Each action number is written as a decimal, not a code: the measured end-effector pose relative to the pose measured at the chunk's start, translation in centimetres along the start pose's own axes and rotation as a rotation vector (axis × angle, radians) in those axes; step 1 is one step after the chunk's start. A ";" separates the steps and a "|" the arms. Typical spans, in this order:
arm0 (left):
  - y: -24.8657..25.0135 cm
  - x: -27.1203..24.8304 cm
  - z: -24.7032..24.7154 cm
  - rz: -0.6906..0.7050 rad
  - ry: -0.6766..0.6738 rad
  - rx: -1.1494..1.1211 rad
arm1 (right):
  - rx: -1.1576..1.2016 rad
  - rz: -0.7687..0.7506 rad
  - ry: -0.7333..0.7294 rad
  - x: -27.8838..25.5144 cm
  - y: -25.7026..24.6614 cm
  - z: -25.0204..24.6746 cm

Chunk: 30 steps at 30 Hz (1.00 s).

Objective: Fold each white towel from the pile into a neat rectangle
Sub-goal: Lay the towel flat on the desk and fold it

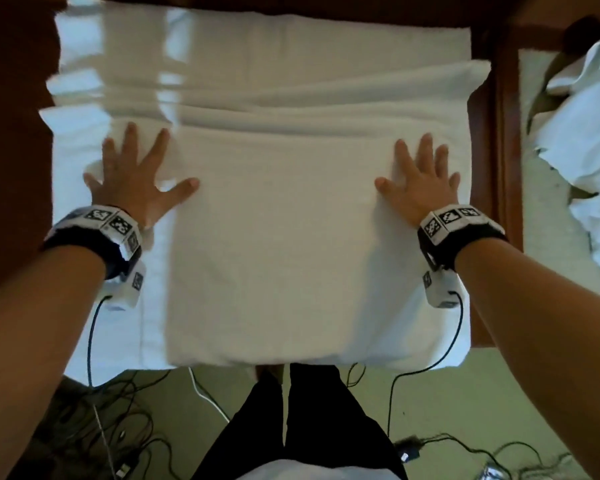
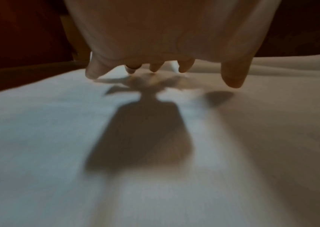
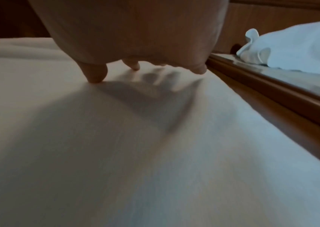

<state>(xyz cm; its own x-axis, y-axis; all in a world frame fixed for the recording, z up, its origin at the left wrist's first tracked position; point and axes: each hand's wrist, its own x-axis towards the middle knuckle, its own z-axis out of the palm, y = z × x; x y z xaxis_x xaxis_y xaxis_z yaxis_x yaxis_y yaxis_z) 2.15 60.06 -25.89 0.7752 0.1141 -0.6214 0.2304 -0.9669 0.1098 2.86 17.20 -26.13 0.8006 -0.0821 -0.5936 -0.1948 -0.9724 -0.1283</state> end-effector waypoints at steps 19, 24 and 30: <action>-1.9 -5.9 4.7 0.051 0.041 0.089 | -0.107 -0.057 0.067 -6.5 1.1 4.0; -4.3 -10.2 9.7 0.032 -0.011 0.115 | -0.072 -0.069 -0.066 -12.0 3.0 8.5; -2.9 -7.2 8.6 0.058 0.136 0.098 | 0.103 -0.089 0.076 -8.5 2.5 6.6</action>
<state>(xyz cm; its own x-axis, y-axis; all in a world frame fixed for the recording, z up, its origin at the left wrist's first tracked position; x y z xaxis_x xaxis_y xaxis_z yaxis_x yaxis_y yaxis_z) -9.12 60.14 -28.41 0.8593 0.0806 -0.5050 0.1294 -0.9896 0.0622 -8.17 16.88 -26.62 0.8573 -0.0169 -0.5146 -0.1753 -0.9493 -0.2609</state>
